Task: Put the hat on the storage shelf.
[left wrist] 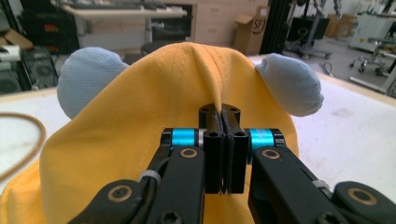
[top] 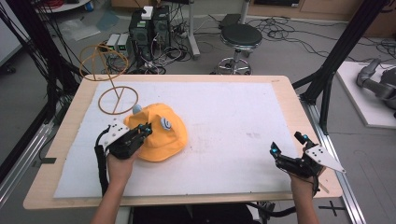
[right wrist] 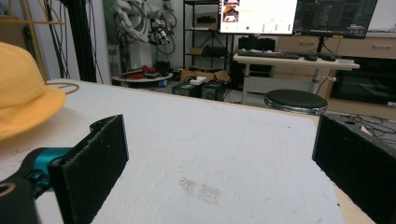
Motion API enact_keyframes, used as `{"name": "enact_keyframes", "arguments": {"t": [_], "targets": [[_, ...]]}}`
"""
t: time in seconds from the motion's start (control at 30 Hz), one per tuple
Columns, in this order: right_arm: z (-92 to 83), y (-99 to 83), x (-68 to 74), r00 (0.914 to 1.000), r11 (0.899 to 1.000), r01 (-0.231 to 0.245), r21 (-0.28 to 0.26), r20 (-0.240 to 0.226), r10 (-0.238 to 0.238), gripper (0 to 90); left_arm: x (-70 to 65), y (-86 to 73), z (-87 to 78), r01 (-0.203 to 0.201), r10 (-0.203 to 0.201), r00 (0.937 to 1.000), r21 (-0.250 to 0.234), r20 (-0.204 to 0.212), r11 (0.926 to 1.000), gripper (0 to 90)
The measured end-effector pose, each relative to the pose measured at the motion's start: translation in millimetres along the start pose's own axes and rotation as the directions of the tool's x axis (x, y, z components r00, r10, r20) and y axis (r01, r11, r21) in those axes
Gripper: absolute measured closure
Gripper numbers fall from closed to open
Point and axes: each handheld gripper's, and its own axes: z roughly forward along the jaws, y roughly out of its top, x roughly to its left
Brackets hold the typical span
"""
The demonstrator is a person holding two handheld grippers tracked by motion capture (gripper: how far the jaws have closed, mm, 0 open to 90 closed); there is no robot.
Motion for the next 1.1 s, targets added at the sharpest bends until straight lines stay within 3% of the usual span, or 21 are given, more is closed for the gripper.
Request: {"name": "enact_keyframes", "arguments": {"t": [0.2, 0.23, 0.3, 0.47, 0.63, 0.87, 0.97, 1.07, 1.1], "targets": [[0.1, 0.0, 0.0, 1.0000, 1.000, 0.005, 0.000, -0.001, -0.005, 3.1, 3.0, 18.7, -9.7, -0.005, 0.004, 1.0000, -0.078, -0.008, 0.9970, 88.2], [0.2, 0.0, 0.6, 1.0000, 1.000, 0.000, 0.004, 0.000, 0.000, 3.1, 4.1, 25.3, -13.3, -0.002, 0.000, 0.9999, -0.113, -0.014, 0.9935, 88.2], [0.3, -0.1, 0.8, 1.0000, 1.000, -0.001, 0.008, 0.002, 0.001, 3.1, 6.2, 31.8, -16.8, -0.010, 0.007, 0.9998, -0.141, -0.019, 0.9899, 88.2], [0.3, 0.1, 1.1, 1.0000, 1.000, 0.007, 0.004, 0.001, -0.007, 3.1, 10.3, 44.6, -22.0, -0.016, 0.010, 0.9993, -0.184, -0.035, 0.9828, 88.2], [0.4, 0.0, 1.2, 0.9999, 1.000, 0.011, 0.004, 0.000, -0.011, 3.1, 14.6, 65.3, -30.4, -0.032, 0.019, 0.9985, -0.249, -0.052, 0.9679, 88.1], [1.0, -0.1, 1.7, 0.9999, 1.000, 0.012, 0.005, -0.002, -0.012, 3.1, 16.5, 87.4, -36.8, -0.084, 0.062, 0.9943, -0.275, -0.087, 0.9577, 88.2], [1.0, -0.2, 2.1, 0.9999, 1.000, 0.012, 0.008, -0.004, -0.012, 3.1, 20.1, 102.9, -39.8, -0.120, 0.088, 0.9888, -0.292, -0.120, 0.9487, 88.2], [1.4, -0.3, 2.0, 0.9999, 1.000, 0.016, 0.007, -0.004, -0.016, 3.1, 22.8, 110.5, -41.2, -0.129, 0.091, 0.9866, -0.301, -0.135, 0.9448, 88.2], [1.5, -0.3, 2.0, 0.9998, 1.000, 0.018, 0.006, -0.005, -0.018, 3.1, 26.3, 118.1, -42.6, -0.136, 0.091, 0.9842, -0.314, -0.152, 0.9396, 88.2]]}}
